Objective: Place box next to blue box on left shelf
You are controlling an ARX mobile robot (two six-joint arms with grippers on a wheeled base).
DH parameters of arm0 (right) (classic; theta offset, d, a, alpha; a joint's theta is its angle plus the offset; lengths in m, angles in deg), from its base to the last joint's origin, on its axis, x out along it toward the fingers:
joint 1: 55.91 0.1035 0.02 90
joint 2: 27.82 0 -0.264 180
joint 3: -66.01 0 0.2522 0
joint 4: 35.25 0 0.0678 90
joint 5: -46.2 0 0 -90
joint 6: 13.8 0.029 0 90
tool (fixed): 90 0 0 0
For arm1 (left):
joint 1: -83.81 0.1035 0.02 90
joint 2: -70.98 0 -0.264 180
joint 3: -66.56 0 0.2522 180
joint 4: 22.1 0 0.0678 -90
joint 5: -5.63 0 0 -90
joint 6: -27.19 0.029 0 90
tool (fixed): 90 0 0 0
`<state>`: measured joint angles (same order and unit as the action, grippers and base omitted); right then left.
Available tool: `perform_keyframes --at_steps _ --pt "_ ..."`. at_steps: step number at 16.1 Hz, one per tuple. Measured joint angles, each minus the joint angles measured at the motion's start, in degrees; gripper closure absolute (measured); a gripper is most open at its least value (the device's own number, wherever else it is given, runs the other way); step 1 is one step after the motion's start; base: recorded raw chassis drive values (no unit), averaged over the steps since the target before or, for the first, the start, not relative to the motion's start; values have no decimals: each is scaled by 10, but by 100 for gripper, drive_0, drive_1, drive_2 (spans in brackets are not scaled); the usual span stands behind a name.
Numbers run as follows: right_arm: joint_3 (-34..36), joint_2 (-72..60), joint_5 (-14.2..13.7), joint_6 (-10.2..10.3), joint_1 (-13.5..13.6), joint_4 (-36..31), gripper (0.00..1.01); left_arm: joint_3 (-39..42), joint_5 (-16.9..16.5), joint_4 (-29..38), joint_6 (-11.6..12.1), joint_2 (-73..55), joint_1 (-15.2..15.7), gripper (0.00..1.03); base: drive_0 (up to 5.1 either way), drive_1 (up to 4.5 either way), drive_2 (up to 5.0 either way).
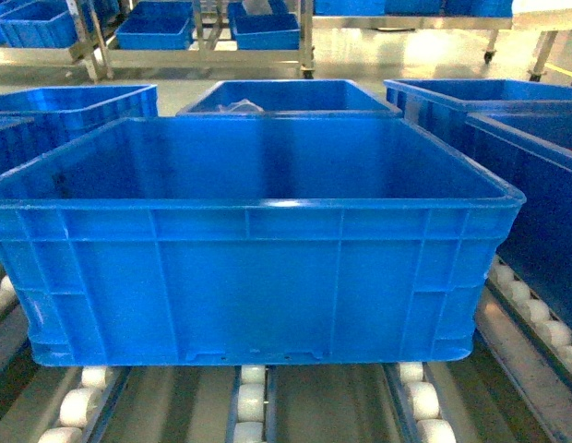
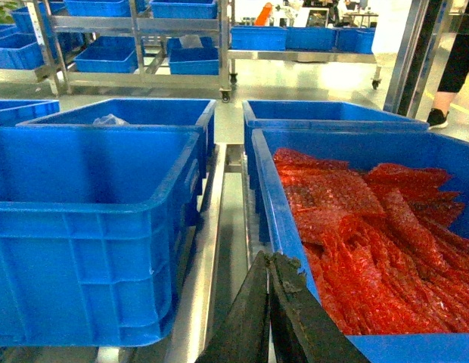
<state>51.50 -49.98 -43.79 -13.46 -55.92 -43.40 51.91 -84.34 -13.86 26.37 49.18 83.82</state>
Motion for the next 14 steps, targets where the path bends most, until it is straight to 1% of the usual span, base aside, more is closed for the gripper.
perform_keyframes --at_steps 4,5,6,7,8,9,10,11,12,14 --pt "0 69 0 0 0 65 100 0 0 -68 0 66 0 99 0 0 0" --pt "0 93 0 0 0 91 100 0 0 -91 0 90 0 99 0 0 0" --pt "0 164 0 0 0 186 100 0 -2 -201 0 171 0 99 0 0 0" --pt "0 219 -1 0 0 229 100 0 0 -229 1 212 0 99 0 0 0" --pt "0 219 0 0 0 219 100 0 0 -221 2 212 0 99 0 0 0" --pt "0 219 0 -1 0 222 94 0 0 -223 2 212 0 97 0 0 0" --pt "0 219 0 -1 0 222 81 0 0 -224 2 212 0 85 0 0 0" --pt "0 219 0 -1 0 222 80 0 0 -223 2 212 0 81 0 0 0" --pt "0 219 0 -1 0 222 76 0 0 -223 2 212 0 79 0 0 0" --pt "0 219 0 -1 0 222 69 0 0 -223 2 212 0 72 0 0 0"
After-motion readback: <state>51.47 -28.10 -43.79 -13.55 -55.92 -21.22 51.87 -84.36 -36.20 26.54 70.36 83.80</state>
